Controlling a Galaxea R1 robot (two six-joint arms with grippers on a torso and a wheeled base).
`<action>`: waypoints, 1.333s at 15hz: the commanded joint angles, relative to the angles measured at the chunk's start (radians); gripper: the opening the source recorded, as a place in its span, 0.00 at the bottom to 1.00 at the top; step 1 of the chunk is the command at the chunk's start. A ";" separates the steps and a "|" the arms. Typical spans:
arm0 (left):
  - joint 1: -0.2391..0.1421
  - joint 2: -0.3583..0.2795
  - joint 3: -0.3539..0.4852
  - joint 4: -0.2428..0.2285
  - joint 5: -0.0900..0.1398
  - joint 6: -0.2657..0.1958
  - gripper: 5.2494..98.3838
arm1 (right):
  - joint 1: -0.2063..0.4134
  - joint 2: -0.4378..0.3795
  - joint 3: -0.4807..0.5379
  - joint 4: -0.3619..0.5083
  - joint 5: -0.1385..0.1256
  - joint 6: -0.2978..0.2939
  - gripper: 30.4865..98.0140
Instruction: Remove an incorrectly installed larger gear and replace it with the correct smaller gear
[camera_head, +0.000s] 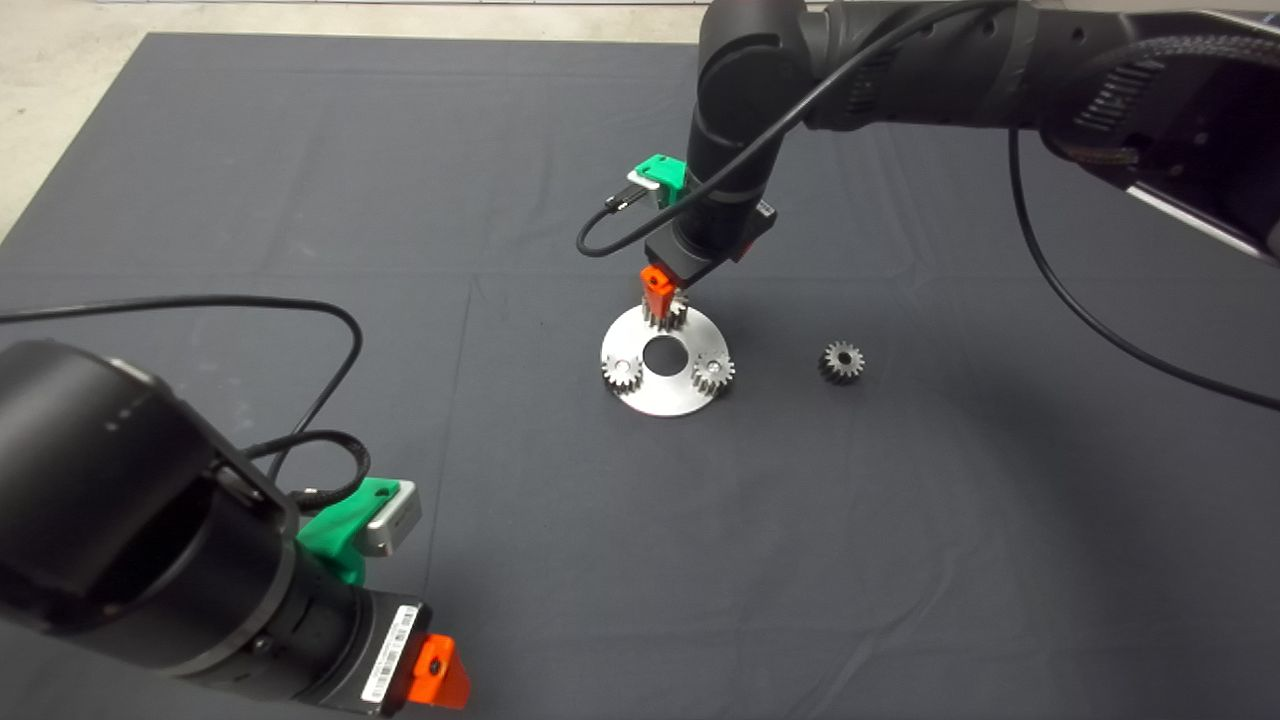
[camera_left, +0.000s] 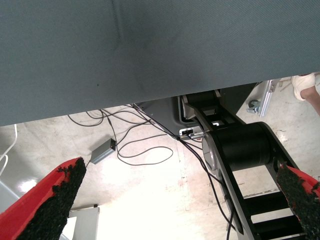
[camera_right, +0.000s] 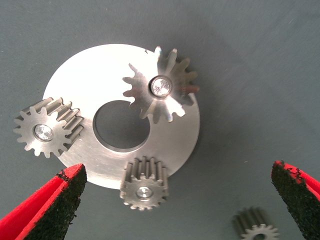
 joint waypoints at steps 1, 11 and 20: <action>-0.010 0.002 0.016 -0.015 -0.002 -0.008 1.00 | 0.012 0.002 0.008 -0.068 0.013 0.024 0.99; -0.010 0.002 0.016 -0.016 -0.011 -0.008 1.00 | -0.034 0.005 0.012 -0.156 0.086 0.117 0.99; -0.010 0.004 0.018 -0.016 -0.013 -0.008 1.00 | -0.049 0.013 0.002 -0.210 0.094 0.126 0.99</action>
